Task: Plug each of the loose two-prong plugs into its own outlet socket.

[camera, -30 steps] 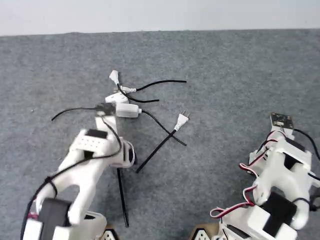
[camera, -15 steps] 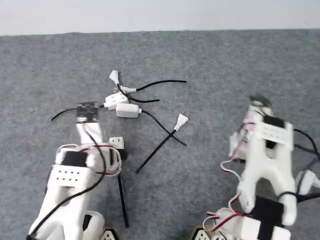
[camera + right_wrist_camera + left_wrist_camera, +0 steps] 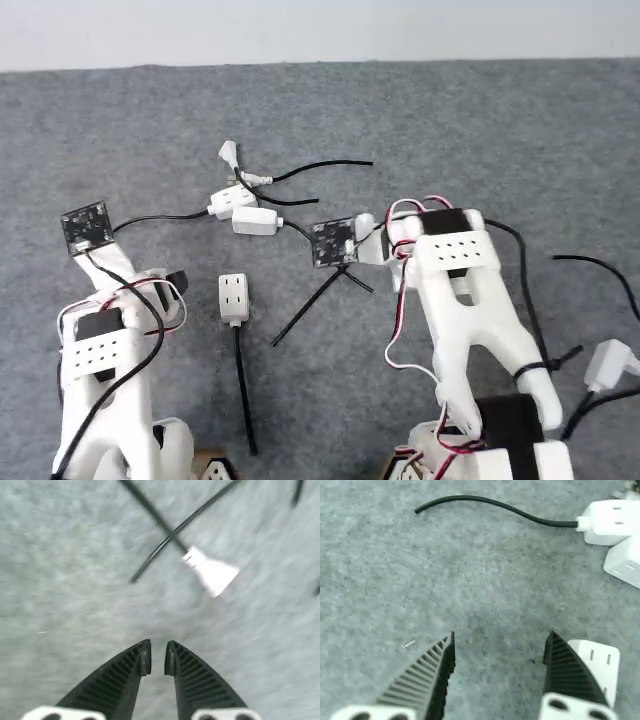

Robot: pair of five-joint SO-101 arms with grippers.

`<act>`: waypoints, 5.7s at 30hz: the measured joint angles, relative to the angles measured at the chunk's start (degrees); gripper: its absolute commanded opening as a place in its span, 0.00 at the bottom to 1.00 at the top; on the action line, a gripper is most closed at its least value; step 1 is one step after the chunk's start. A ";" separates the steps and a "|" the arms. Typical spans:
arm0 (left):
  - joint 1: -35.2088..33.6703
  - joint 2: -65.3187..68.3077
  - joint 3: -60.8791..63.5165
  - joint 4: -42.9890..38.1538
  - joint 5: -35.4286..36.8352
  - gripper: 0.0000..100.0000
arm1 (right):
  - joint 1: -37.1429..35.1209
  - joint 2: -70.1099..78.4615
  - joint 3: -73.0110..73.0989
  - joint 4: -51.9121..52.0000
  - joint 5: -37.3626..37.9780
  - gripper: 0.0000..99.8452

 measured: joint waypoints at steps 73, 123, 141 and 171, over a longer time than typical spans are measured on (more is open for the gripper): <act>1.23 0.09 4.92 -3.43 -6.42 0.27 | -6.86 42.11 -37.80 10.46 17.41 0.01; 1.23 0.09 4.92 -4.57 -6.42 0.27 | 9.41 20.48 -13.01 5.71 -56.09 0.12; 1.23 0.09 5.80 -4.84 -6.42 0.27 | 10.11 20.92 -7.03 -2.81 -49.49 0.12; 3.87 2.46 5.98 -4.40 -8.35 0.01 | -5.36 -18.37 -14.77 21.71 -61.71 0.01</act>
